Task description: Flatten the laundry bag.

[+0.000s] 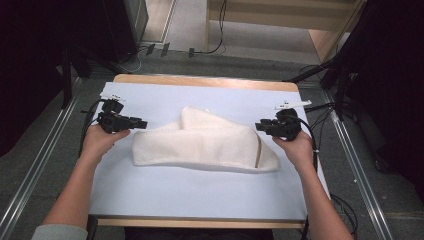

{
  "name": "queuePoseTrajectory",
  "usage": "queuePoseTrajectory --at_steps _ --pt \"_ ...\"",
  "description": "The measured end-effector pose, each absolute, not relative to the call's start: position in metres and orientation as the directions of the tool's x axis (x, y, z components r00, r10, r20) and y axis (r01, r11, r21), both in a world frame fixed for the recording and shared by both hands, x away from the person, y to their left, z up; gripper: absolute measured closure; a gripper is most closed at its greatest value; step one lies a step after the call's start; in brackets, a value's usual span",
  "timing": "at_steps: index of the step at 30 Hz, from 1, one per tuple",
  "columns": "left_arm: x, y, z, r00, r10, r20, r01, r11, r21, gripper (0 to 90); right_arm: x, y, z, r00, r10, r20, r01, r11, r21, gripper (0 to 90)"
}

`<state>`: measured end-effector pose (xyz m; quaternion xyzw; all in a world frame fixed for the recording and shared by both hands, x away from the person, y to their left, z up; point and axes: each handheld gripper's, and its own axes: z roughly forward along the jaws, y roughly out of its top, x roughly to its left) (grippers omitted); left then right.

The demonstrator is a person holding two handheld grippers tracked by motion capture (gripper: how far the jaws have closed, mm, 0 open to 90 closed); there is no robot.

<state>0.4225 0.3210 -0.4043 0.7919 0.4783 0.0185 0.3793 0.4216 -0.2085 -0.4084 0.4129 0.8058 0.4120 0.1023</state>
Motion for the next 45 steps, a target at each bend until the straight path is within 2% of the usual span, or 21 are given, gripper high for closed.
queuePoseTrajectory --at_steps 11,13,14,18,24,29,34,36,38,40,43,44,45 --pt "0.433 0.294 -0.426 0.569 0.761 -0.311 0.753 -0.330 0.570 53.3 0.437 -0.183 -0.424 -0.644 0.737 0.204 0.606 0.330 0.724 61.3" --pt "0.431 0.294 -0.428 0.571 0.761 -0.309 0.749 -0.328 0.576 52.2 0.436 -0.181 -0.427 -0.643 0.739 0.200 0.611 0.337 0.717 55.7" --pt "0.429 0.292 -0.429 0.577 0.760 -0.300 0.749 -0.345 0.565 50.0 0.433 -0.181 -0.431 -0.641 0.734 0.224 0.621 0.325 0.713 55.0" --pt "0.425 0.286 -0.430 0.600 0.756 -0.264 0.724 -0.372 0.580 48.1 0.425 -0.178 -0.436 -0.654 0.726 0.211 0.613 0.346 0.711 52.6" --pt "0.428 0.284 -0.437 0.585 0.771 -0.251 0.725 -0.358 0.588 44.2 0.416 -0.171 -0.441 -0.675 0.722 0.148 0.580 0.397 0.711 51.4" --pt "0.435 0.287 -0.441 0.579 0.787 -0.215 0.717 -0.365 0.594 40.1 0.420 -0.174 -0.441 -0.664 0.731 0.154 0.582 0.377 0.721 48.2" --pt "0.445 0.292 -0.449 0.538 0.800 -0.265 0.748 -0.308 0.589 38.0 0.433 -0.175 -0.443 -0.634 0.755 0.164 0.603 0.352 0.716 43.0" --pt "0.445 0.292 -0.449 0.538 0.800 -0.265 0.747 -0.308 0.589 38.8 0.434 -0.174 -0.445 -0.635 0.755 0.162 0.603 0.354 0.714 43.1" --pt "0.444 0.290 -0.450 0.542 0.797 -0.267 0.746 -0.310 0.589 43.9 0.436 -0.172 -0.449 -0.634 0.755 0.165 0.614 0.362 0.702 43.2" --pt "0.444 0.287 -0.451 0.554 0.772 -0.312 0.758 -0.313 0.573 56.1 0.437 -0.169 -0.455 -0.637 0.752 0.168 0.630 0.383 0.675 44.4" --pt "0.443 0.282 -0.451 0.563 0.774 -0.289 0.750 -0.332 0.572 59.6 0.437 -0.167 -0.458 -0.647 0.743 0.170 0.634 0.401 0.661 47.9" --pt "0.443 0.281 -0.451 0.570 0.767 -0.295 0.750 -0.339 0.568 65.5 0.437 -0.166 -0.460 -0.648 0.742 0.171 0.639 0.407 0.653 48.6" --pt "0.442 0.280 -0.451 0.566 0.772 -0.287 0.750 -0.339 0.568 71.2 0.437 -0.162 -0.463 -0.644 0.746 0.170 0.649 0.415 0.638 53.0"
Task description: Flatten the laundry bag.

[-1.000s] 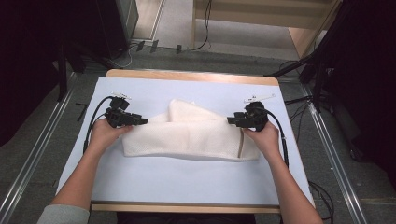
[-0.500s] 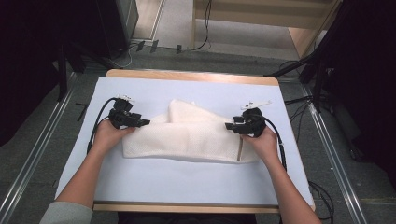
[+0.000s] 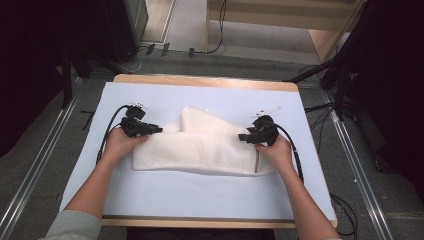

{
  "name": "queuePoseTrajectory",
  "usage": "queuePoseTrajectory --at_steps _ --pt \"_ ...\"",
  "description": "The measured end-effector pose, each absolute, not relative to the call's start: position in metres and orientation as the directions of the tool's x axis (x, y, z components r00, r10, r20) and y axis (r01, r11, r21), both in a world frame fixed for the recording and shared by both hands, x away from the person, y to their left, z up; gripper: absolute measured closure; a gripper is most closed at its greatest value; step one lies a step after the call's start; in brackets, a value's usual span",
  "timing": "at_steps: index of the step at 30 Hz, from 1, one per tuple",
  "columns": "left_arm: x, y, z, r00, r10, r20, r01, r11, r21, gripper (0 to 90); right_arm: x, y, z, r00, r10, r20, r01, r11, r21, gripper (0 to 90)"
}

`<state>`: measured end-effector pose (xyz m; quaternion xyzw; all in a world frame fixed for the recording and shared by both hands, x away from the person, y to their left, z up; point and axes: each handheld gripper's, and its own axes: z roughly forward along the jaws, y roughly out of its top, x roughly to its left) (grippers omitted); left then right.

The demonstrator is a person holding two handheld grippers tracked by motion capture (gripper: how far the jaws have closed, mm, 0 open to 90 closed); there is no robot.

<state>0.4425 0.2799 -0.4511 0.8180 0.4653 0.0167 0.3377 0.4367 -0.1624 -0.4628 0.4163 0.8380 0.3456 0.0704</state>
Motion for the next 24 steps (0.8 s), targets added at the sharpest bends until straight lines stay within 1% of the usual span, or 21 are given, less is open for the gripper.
queuePoseTrajectory --at_steps 1,4,5,6,7,8,10,13,17,21,22,24 --pt "0.443 0.280 -0.451 0.554 0.781 -0.288 0.759 -0.332 0.560 75.4 0.437 -0.162 -0.464 -0.642 0.747 0.171 0.651 0.413 0.636 55.3" --pt "0.444 0.281 -0.453 0.541 0.782 -0.309 0.772 -0.316 0.551 86.7 0.435 -0.161 -0.463 -0.641 0.748 0.171 0.655 0.416 0.631 68.1" --pt "0.444 0.281 -0.453 0.541 0.782 -0.309 0.772 -0.316 0.551 87.8 0.435 -0.161 -0.463 -0.641 0.748 0.171 0.655 0.416 0.631 68.1" --pt "0.443 0.279 -0.452 0.547 0.783 -0.294 0.768 -0.330 0.549 89.1 0.435 -0.161 -0.461 -0.651 0.740 0.171 0.646 0.422 0.636 74.9" --pt "0.443 0.279 -0.452 0.547 0.783 -0.294 0.768 -0.330 0.549 89.8 0.435 -0.161 -0.461 -0.651 0.740 0.171 0.646 0.422 0.636 74.9" --pt "0.443 0.278 -0.452 0.557 0.781 -0.283 0.761 -0.344 0.550 90.0 0.433 -0.161 -0.460 -0.651 0.741 0.167 0.647 0.426 0.632 77.8" --pt "0.443 0.279 -0.450 0.555 0.778 -0.296 0.769 -0.343 0.540 90.0 0.433 -0.161 -0.459 -0.650 0.741 0.169 0.648 0.425 0.632 78.9" --pt "0.443 0.285 -0.446 0.538 0.775 -0.331 0.781 -0.310 0.542 90.0 0.431 -0.164 -0.453 -0.649 0.744 0.158 0.638 0.420 0.645 80.0" --pt "0.441 0.290 -0.437 0.539 0.771 -0.338 0.769 -0.288 0.571 90.0 0.429 -0.166 -0.445 -0.653 0.745 0.141 0.613 0.409 0.676 80.0" --pt "0.436 0.300 -0.425 0.523 0.780 -0.344 0.760 -0.244 0.602 90.0 0.421 -0.172 -0.431 -0.651 0.748 0.128 0.587 0.390 0.710 79.7" --pt "0.434 0.307 -0.418 0.510 0.784 -0.354 0.755 -0.211 0.621 90.0 0.420 -0.174 -0.429 -0.652 0.748 0.124 0.579 0.386 0.718 79.7" --pt "0.433 0.310 -0.416 0.512 0.782 -0.355 0.750 -0.206 0.628 90.0 0.418 -0.178 -0.425 -0.651 0.749 0.120 0.572 0.380 0.727 79.5"
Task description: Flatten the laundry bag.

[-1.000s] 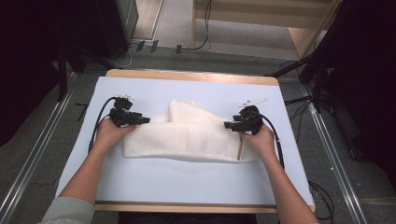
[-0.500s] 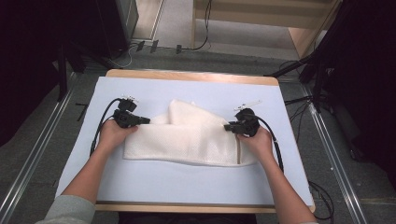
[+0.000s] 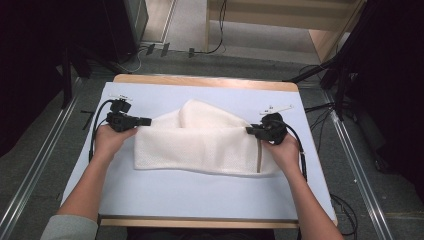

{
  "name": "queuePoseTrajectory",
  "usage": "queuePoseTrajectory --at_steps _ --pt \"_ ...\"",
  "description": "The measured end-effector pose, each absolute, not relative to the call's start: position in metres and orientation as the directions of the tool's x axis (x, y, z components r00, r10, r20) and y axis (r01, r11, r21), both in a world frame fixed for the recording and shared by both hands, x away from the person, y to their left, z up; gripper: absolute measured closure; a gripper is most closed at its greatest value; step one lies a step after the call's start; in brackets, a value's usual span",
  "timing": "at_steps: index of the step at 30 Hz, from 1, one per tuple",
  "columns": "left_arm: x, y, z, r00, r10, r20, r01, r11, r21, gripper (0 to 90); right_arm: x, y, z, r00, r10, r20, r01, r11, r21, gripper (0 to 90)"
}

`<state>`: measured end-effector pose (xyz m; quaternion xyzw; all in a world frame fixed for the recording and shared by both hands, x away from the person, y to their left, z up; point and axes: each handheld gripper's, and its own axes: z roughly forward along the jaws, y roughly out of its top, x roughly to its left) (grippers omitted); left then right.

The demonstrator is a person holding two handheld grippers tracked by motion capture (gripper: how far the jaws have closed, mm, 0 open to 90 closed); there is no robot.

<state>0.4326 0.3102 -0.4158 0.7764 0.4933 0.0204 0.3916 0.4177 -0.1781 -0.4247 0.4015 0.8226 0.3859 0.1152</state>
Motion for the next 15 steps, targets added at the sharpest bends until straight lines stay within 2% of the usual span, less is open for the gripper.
queuePoseTrajectory --at_steps 15 --pt "0.411 0.338 -0.391 0.481 0.799 -0.361 0.705 -0.108 0.701 90.0 0.405 -0.186 -0.411 -0.653 0.751 0.099 0.531 0.361 0.767 77.6"
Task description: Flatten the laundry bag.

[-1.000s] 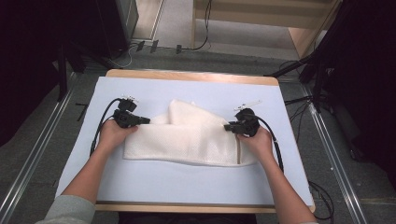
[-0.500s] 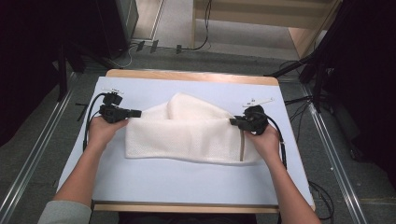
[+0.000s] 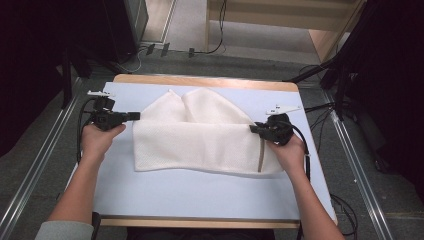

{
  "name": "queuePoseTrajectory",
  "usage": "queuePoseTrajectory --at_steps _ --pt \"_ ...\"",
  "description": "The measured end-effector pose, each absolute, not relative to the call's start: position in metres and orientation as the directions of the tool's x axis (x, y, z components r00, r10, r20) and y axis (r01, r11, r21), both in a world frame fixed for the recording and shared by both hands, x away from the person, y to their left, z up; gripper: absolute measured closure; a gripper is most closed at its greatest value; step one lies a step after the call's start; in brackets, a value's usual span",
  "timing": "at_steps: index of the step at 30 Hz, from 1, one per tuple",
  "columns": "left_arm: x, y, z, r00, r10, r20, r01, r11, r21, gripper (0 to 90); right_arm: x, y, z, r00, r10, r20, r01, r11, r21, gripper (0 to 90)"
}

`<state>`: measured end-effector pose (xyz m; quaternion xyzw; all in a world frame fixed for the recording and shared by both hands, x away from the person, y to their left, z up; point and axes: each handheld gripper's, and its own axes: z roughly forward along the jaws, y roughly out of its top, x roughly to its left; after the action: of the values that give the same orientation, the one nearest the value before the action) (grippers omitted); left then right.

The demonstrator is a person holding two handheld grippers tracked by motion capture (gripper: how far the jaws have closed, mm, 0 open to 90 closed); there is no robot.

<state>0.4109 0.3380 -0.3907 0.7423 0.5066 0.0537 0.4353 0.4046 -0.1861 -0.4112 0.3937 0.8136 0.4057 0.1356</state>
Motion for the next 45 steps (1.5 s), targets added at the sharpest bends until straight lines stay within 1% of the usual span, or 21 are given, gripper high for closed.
queuePoseTrajectory --at_steps 2,3,4,5,8,9,11,13,20,26,27,28,29,30,31,32,33,37,42,44,45 --pt "0.409 0.341 -0.393 0.473 0.807 -0.354 0.712 -0.113 0.693 90.0 0.401 -0.184 -0.414 -0.657 0.745 0.111 0.533 0.357 0.767 75.6" --pt "0.409 0.344 -0.397 0.459 0.812 -0.361 0.725 -0.108 0.681 90.0 0.399 -0.180 -0.420 -0.660 0.742 0.115 0.545 0.369 0.753 69.1" --pt "0.409 0.344 -0.397 0.459 0.812 -0.361 0.725 -0.108 0.681 90.0 0.399 -0.180 -0.420 -0.660 0.742 0.115 0.545 0.369 0.753 69.1" --pt "0.409 0.346 -0.401 0.452 0.814 -0.366 0.731 -0.103 0.674 90.0 0.398 -0.179 -0.421 -0.661 0.741 0.122 0.550 0.367 0.750 62.8" --pt "0.409 0.346 -0.403 0.456 0.814 -0.360 0.733 -0.115 0.670 90.0 0.397 -0.179 -0.418 -0.658 0.742 0.127 0.551 0.359 0.754 56.8" --pt "0.408 0.346 -0.404 0.456 0.816 -0.354 0.735 -0.121 0.667 90.0 0.395 -0.179 -0.413 -0.657 0.742 0.132 0.546 0.347 0.763 51.7" --pt "0.409 0.347 -0.409 0.448 0.818 -0.360 0.748 -0.122 0.653 90.0 0.395 -0.180 -0.408 -0.660 0.740 0.131 0.539 0.345 0.769 48.3" --pt "0.408 0.349 -0.412 0.441 0.819 -0.366 0.755 -0.119 0.645 90.0 0.397 -0.180 -0.405 -0.663 0.737 0.130 0.533 0.344 0.773 47.9" --pt "0.402 0.352 -0.413 0.445 0.816 -0.369 0.753 -0.118 0.648 89.6 0.409 -0.175 -0.399 -0.652 0.748 0.124 0.527 0.330 0.783 48.5" --pt "0.394 0.356 -0.412 0.442 0.821 -0.362 0.749 -0.116 0.652 89.4 0.429 -0.167 -0.411 -0.629 0.764 0.143 0.554 0.311 0.772 52.3" --pt "0.391 0.359 -0.411 0.434 0.823 -0.368 0.751 -0.105 0.652 89.6 0.433 -0.164 -0.416 -0.628 0.763 0.156 0.574 0.318 0.754 60.7" --pt "0.391 0.359 -0.411 0.434 0.823 -0.368 0.751 -0.105 0.652 89.7 0.433 -0.164 -0.416 -0.628 0.763 0.156 0.574 0.318 0.754 60.7" --pt "0.389 0.364 -0.411 0.424 0.826 -0.370 0.753 -0.094 0.651 89.8 0.436 -0.160 -0.420 -0.634 0.755 0.167 0.590 0.332 0.736 70.4" --pt "0.389 0.364 -0.411 0.424 0.826 -0.370 0.753 -0.094 0.651 89.9 0.436 -0.160 -0.420 -0.634 0.755 0.167 0.590 0.332 0.736 70.4" --pt "0.388 0.366 -0.410 0.419 0.828 -0.372 0.754 -0.090 0.650 89.9 0.435 -0.155 -0.421 -0.641 0.747 0.178 0.599 0.341 0.725 77.7" --pt "0.386 0.369 -0.410 0.412 0.831 -0.374 0.755 -0.082 0.651 89.9 0.435 -0.155 -0.421 -0.641 0.747 0.178 0.599 0.341 0.725 77.7" --pt "0.383 0.375 -0.408 0.401 0.836 -0.374 0.756 -0.071 0.651 89.9 0.433 -0.151 -0.421 -0.657 0.733 0.175 0.592 0.357 0.723 82.3" --pt "0.379 0.384 -0.405 0.388 0.840 -0.379 0.746 -0.045 0.665 90.0 0.425 -0.144 -0.411 -0.685 0.716 0.136 0.545 0.379 0.748 88.6" --pt "0.376 0.389 -0.401 0.365 0.854 -0.372 0.742 -0.026 0.670 90.0 0.421 -0.142 -0.403 -0.698 0.701 0.149 0.532 0.369 0.762 90.0" --pt "0.376 0.392 -0.402 0.348 0.872 -0.344 0.751 -0.040 0.659 90.0 0.419 -0.139 -0.405 -0.706 0.688 0.169 0.540 0.368 0.757 80.6" --pt "0.375 0.396 -0.404 0.326 0.893 -0.310 0.764 -0.056 0.643 90.0 0.419 -0.139 -0.405 -0.698 0.695 0.173 0.542 0.356 0.761 72.4"
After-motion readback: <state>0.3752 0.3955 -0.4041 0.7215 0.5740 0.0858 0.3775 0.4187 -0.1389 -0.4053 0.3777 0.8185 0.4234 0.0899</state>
